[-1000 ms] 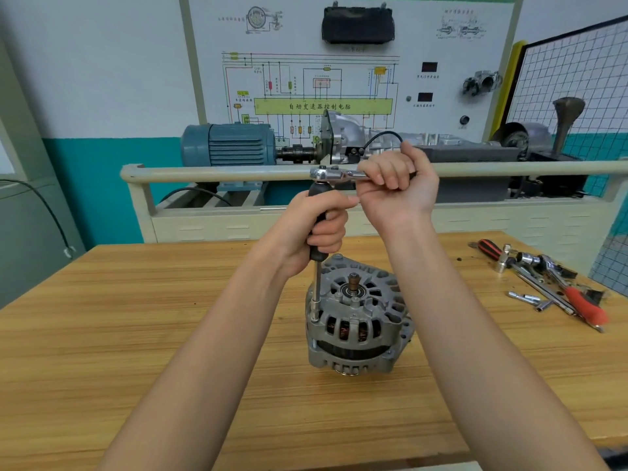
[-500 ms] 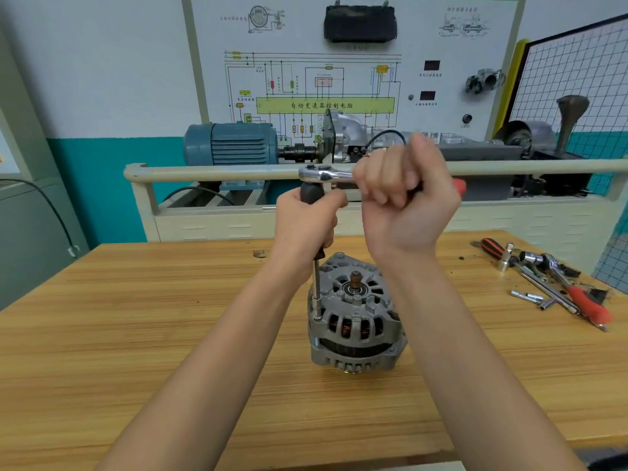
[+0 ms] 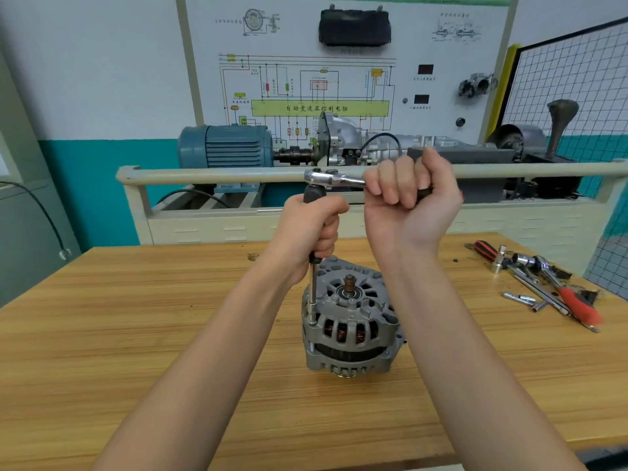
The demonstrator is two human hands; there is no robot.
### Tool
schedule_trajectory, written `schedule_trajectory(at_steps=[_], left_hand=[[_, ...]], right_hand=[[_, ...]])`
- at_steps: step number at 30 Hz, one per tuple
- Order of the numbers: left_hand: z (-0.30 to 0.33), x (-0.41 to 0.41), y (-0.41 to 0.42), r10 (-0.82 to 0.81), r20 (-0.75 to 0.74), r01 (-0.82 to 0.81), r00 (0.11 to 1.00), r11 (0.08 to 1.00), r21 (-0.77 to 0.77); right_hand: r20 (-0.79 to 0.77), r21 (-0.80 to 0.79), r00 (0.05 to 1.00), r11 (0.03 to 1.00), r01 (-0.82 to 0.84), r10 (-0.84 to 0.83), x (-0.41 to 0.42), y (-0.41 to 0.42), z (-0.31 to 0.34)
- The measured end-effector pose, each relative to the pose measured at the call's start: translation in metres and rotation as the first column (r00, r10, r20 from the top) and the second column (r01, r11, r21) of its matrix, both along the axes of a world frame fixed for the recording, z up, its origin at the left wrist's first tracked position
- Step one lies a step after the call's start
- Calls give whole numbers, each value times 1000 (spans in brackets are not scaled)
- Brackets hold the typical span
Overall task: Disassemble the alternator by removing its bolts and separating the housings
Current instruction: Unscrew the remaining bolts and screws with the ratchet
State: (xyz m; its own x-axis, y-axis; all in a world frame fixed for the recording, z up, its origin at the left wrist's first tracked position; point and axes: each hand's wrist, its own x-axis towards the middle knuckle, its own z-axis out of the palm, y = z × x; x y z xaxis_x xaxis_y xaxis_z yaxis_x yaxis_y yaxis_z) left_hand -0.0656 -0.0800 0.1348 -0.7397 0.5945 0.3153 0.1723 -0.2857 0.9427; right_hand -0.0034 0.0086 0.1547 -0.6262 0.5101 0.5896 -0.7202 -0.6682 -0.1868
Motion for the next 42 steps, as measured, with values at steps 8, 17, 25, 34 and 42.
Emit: schedule_trajectory(at_steps=[8, 17, 25, 34, 42], left_hand=[[-3, 10, 11, 227, 6, -227, 974, 973, 41], [-1, -1, 4, -179, 95, 176, 979, 984, 32], [0, 10, 23, -156, 159, 155, 975, 988, 23], [0, 14, 13, 95, -106, -103, 990, 992, -72], [0, 0, 1, 64, -87, -72, 994, 993, -94]], right_hand=[[-347, 356, 723, 629, 691, -598, 15, -38, -11], [54, 46, 990, 990, -132, 129, -11, 21, 15], [14, -67, 983, 981, -182, 184, -17, 37, 8], [-129, -269, 890, 848, -457, 438, -26, 39, -6], [-12, -326, 929, 877, -353, 370, -28, 30, -2]])
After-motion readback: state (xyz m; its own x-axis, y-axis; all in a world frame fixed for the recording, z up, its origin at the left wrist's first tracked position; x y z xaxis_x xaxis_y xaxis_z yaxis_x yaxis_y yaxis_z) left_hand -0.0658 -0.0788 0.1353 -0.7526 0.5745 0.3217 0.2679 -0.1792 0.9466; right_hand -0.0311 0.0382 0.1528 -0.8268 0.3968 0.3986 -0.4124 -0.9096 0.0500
